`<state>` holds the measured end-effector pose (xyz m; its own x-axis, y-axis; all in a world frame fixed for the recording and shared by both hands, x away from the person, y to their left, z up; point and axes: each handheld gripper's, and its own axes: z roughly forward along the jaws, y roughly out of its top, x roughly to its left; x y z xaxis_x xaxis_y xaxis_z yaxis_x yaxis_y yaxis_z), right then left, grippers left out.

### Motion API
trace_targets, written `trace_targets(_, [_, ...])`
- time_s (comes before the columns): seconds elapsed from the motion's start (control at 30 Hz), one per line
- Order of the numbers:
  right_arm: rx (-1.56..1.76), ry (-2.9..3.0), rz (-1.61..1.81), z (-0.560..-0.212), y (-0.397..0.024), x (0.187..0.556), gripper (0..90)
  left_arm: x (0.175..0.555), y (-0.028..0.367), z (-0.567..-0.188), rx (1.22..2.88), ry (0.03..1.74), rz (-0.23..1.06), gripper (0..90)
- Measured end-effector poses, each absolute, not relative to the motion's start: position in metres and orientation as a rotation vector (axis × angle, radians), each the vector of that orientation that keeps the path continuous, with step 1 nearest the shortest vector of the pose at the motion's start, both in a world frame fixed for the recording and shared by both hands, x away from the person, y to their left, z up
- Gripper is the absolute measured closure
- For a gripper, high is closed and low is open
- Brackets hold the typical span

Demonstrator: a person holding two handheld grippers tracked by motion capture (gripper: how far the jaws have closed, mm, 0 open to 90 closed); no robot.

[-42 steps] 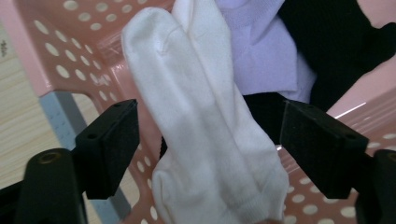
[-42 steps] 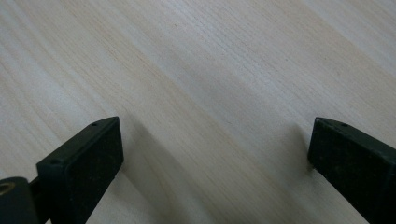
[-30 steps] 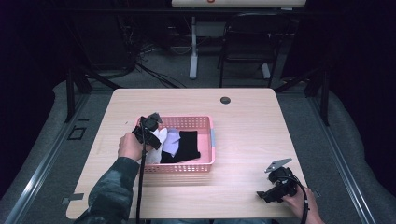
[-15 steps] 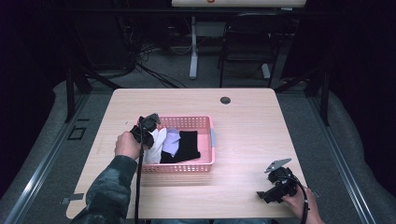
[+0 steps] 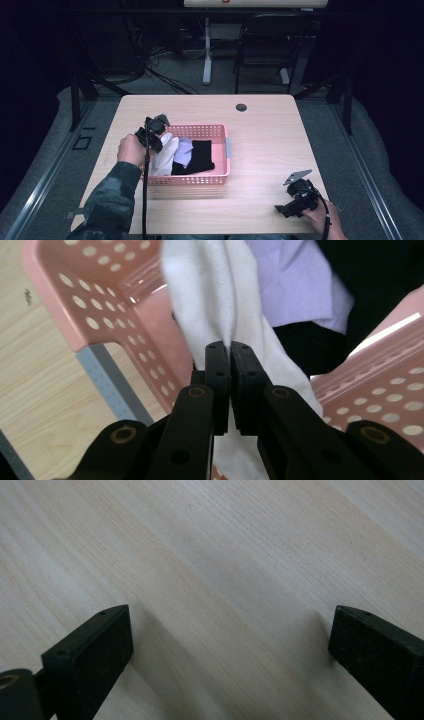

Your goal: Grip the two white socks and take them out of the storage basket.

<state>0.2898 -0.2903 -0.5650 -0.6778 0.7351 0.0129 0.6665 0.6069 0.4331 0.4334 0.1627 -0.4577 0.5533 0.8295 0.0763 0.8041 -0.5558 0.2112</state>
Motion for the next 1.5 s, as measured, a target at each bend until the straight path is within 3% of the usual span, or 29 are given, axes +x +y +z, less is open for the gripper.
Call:
trace_targets(0.9, [1.161,2.674,0.61,-0.565,-0.29,0.29,3.2,0.43,0.168,-0.394,2.633,1.334,0.312,87.6])
trace_targets(1.5, [1.163,2.667,0.632,-0.566,-0.29,0.29,3.3,0.421,0.196,-0.365,2.59,1.393,0.392,87.6])
